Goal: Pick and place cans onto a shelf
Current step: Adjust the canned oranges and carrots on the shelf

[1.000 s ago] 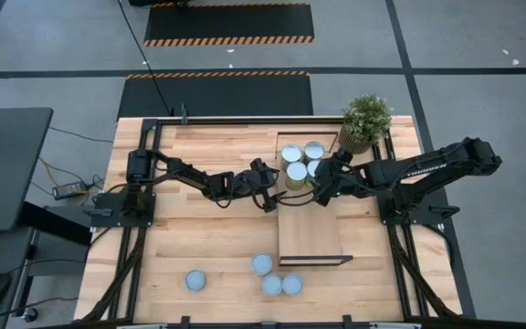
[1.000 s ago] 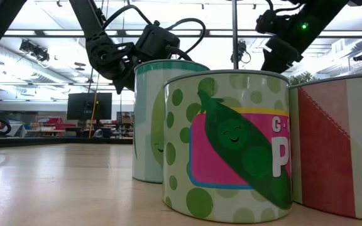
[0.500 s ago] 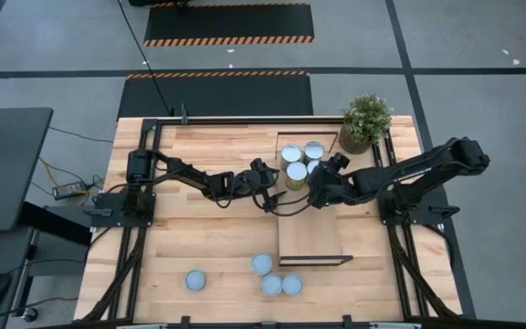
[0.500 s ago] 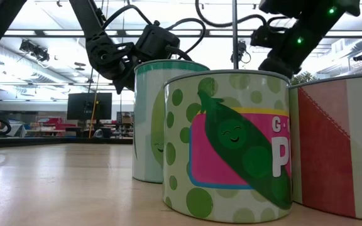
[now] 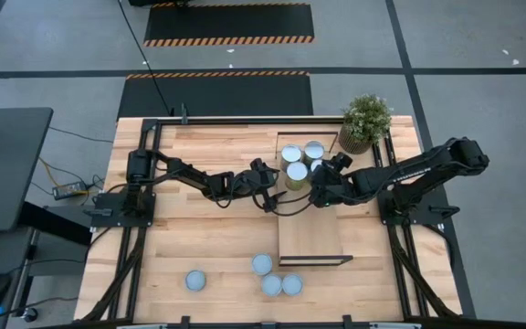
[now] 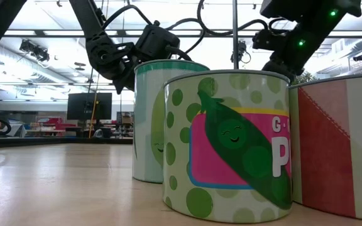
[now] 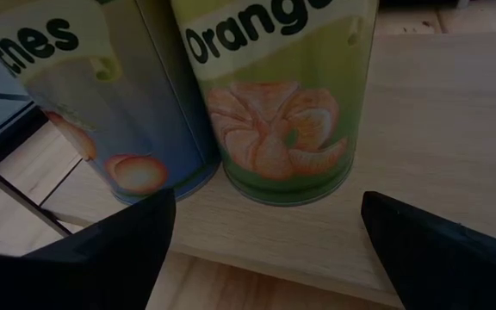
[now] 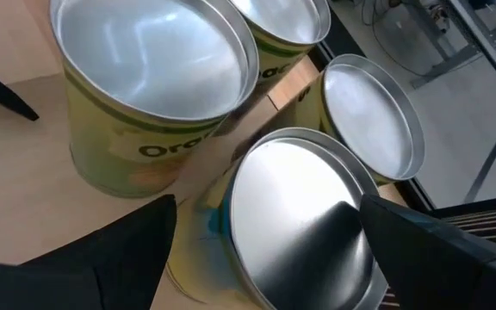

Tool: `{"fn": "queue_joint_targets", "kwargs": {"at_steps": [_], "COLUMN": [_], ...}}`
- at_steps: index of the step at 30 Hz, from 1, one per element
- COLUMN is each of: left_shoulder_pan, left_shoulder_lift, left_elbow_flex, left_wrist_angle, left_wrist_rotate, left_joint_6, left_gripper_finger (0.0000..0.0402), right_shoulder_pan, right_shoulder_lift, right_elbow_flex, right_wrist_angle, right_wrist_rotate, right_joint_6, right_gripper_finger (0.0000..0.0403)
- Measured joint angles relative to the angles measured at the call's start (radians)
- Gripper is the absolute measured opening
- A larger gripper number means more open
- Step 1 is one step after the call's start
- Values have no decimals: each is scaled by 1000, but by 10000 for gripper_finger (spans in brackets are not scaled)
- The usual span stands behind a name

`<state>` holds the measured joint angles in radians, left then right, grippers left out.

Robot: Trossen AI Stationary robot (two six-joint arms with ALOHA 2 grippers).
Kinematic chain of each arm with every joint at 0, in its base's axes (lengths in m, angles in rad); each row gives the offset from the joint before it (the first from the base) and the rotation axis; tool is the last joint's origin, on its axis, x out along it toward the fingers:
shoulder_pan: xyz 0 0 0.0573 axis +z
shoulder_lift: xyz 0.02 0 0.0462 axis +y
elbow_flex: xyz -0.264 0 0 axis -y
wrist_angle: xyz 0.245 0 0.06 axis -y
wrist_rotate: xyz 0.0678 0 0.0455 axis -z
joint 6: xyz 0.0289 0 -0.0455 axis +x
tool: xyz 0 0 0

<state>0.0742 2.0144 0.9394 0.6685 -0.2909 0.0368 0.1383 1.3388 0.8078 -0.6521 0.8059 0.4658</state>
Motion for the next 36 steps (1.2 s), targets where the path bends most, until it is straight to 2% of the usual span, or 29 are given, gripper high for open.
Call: {"fn": "queue_joint_targets", "kwargs": {"at_steps": [16, 36], "left_shoulder_pan": [0, 0], "left_shoulder_lift": [0, 0], "left_elbow_flex": [0, 0], "left_wrist_angle": [0, 0], "left_wrist_rotate": [0, 0], "left_joint_6": [0, 0], "left_gripper_finger": [377, 377], "right_shoulder_pan": [31, 60], "right_shoulder_lift": [-1, -2], "right_elbow_flex": [2, 3], "right_wrist_angle": [-3, 31], "right_wrist_rotate": [-37, -120], "right_joint_6": [-57, -291], "right_gripper_finger": [373, 373]}}
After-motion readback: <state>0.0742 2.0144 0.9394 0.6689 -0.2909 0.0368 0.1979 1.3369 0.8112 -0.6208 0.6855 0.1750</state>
